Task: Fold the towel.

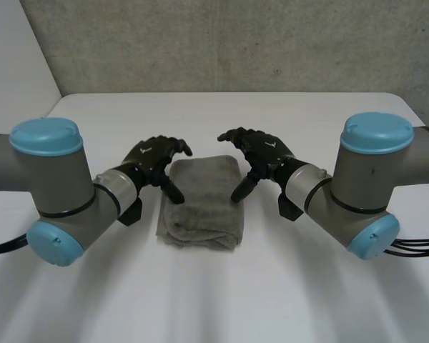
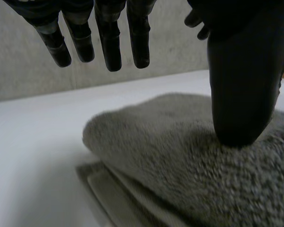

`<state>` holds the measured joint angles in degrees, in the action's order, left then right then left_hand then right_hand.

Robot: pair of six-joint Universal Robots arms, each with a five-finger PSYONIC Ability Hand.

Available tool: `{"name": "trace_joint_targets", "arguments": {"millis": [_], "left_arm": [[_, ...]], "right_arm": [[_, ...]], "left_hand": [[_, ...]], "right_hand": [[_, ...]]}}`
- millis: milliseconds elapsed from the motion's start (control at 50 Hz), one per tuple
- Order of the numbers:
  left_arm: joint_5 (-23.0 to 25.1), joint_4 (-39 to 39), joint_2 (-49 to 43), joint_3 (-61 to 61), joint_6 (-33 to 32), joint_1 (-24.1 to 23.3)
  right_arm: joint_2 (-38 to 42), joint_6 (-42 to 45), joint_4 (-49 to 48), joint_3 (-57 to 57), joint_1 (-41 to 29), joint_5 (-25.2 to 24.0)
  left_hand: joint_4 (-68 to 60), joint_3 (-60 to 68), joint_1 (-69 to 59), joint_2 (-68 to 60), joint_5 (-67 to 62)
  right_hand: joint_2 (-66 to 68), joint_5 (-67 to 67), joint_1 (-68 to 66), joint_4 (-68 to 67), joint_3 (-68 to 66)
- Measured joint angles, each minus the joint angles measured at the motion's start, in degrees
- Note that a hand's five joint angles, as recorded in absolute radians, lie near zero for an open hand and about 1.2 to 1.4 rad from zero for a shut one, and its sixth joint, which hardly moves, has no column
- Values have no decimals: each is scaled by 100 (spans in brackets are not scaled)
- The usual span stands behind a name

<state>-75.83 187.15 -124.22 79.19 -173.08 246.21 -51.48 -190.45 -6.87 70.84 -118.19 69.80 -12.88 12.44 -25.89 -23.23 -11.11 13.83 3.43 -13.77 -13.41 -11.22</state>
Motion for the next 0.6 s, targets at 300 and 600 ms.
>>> {"name": "trace_joint_targets", "arguments": {"millis": [300, 600], "left_arm": [[-36, 9, -231, 28, -348, 151], [-58, 19, -543, 66, -832, 175]], "right_arm": [[797, 237, -5, -184, -181, 539], [944, 752, -26, -257, -284, 748]], "left_hand": [[0, 0, 0, 0, 5], [0, 0, 0, 0, 10]], "right_hand": [[0, 0, 0, 0, 0], [0, 0, 57, 0, 0]]}}
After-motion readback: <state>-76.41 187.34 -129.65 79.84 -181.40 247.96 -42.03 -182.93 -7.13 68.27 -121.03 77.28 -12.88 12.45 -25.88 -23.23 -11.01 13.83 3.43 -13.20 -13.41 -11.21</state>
